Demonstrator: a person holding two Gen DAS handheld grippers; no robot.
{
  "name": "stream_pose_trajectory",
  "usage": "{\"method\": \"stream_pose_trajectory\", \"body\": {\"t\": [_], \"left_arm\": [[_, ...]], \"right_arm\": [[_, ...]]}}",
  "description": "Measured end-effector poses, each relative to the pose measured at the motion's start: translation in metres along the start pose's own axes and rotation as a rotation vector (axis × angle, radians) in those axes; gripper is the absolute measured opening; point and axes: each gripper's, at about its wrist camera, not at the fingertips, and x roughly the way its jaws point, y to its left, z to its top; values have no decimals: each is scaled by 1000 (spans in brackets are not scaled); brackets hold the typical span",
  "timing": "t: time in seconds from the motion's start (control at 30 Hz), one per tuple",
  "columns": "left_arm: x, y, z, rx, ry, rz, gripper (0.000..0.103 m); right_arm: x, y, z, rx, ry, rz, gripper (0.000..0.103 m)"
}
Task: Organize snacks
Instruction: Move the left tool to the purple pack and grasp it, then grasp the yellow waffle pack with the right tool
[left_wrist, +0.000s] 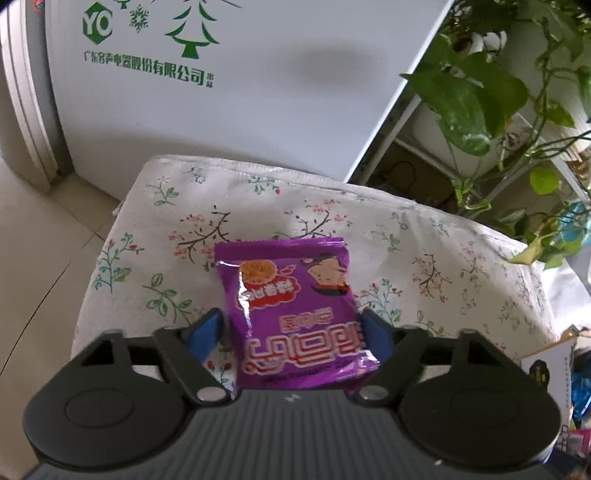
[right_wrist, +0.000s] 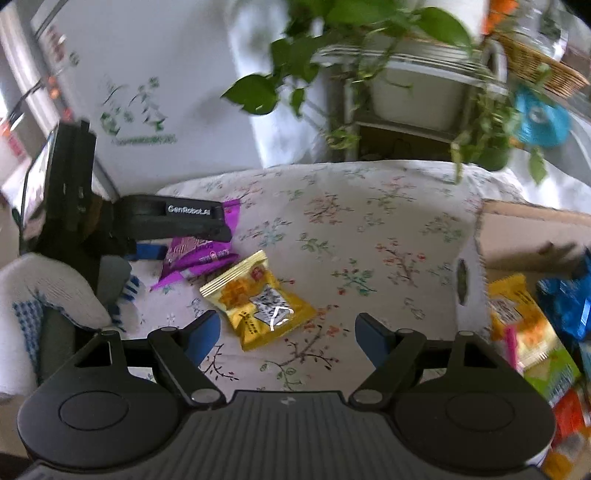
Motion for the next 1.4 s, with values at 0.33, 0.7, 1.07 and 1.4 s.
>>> {"method": "stream_pose_trajectory", "body": {"t": [0.33,0.7,1.07,1.4], "left_arm": [[-10,16,2,-5,-3,18,65],[-11,15,2,4,-1,15,65],[-13,9,-4,44,-12,21,65],[-22,10,-9,68,-29,58,60]], "right_arm": [[42,21,6,-143,23,60,85],[67,21,9,-214,49,50,85],[76,33,7,-247,57,7,64],[72,42,8,-191,65,-28,57]]}}
